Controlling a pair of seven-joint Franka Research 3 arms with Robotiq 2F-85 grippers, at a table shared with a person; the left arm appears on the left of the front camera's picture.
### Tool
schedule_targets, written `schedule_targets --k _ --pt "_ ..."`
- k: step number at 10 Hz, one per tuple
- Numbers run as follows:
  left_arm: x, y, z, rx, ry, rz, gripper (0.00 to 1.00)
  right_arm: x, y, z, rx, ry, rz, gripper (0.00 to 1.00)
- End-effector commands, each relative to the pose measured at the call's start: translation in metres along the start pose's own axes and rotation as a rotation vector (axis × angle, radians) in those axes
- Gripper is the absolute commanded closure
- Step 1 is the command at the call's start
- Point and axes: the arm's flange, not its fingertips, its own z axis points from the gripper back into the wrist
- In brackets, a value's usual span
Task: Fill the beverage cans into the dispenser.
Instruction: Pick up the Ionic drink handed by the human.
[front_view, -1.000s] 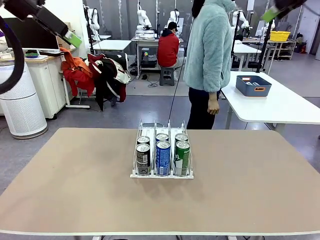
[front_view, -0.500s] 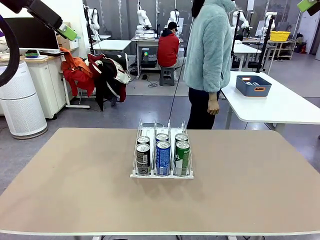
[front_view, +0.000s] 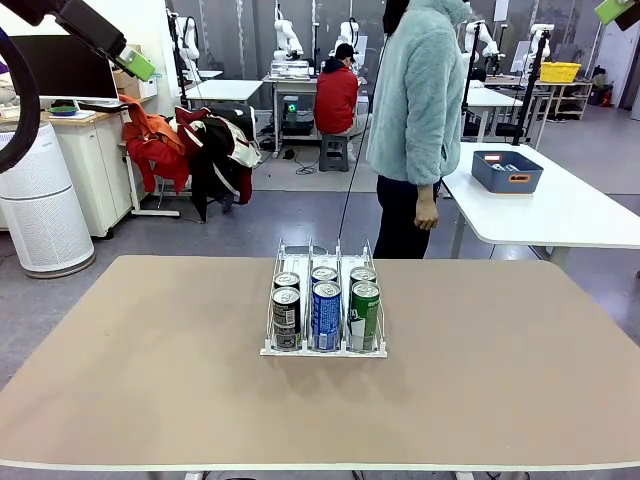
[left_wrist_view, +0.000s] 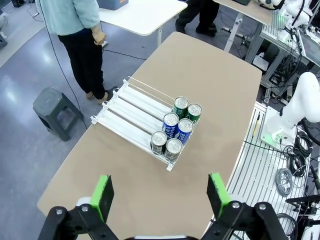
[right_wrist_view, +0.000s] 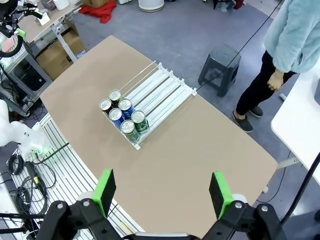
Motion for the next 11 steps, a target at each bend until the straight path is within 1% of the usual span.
schedule_targets --k 1,3,5,6,7,8,9,10,11 --pt "0.008 -0.006 0.007 0.004 0.008 -0.030 0.00 -0.001 0.001 -0.001 0.012 -0.009 0.004 0.00" --pt "0.016 -0.009 0.010 0.013 0.038 -0.039 0.00 -0.001 0.001 -0.001 0.012 -0.009 0.004 0.00" --pt "0.020 -0.009 0.011 0.023 0.048 -0.050 0.00 -0.001 0.001 -0.001 0.012 -0.009 0.004 0.00" --pt "0.021 -0.009 0.012 0.019 0.039 -0.051 0.00 -0.001 0.001 -0.001 0.012 -0.009 0.004 0.00" --pt "0.020 -0.010 0.012 -0.010 0.025 -0.063 0.00 -0.001 0.001 -0.001 0.012 -0.009 0.004 0.00" --pt "0.021 -0.012 0.010 0.016 0.012 -0.053 0.00 0.000 0.000 0.000 0.000 0.000 -0.001 0.00" --pt "0.021 -0.012 0.010 0.016 0.012 -0.053 0.00 -0.003 -0.002 0.002 0.042 -0.023 0.029 0.00" --pt "0.021 -0.012 0.010 0.016 0.012 -0.053 0.00 -0.007 -0.007 0.001 0.066 -0.024 0.069 0.00" --pt "0.021 -0.012 0.010 0.016 0.012 -0.053 0.00 -0.012 -0.012 -0.002 0.045 -0.024 0.100 0.00"
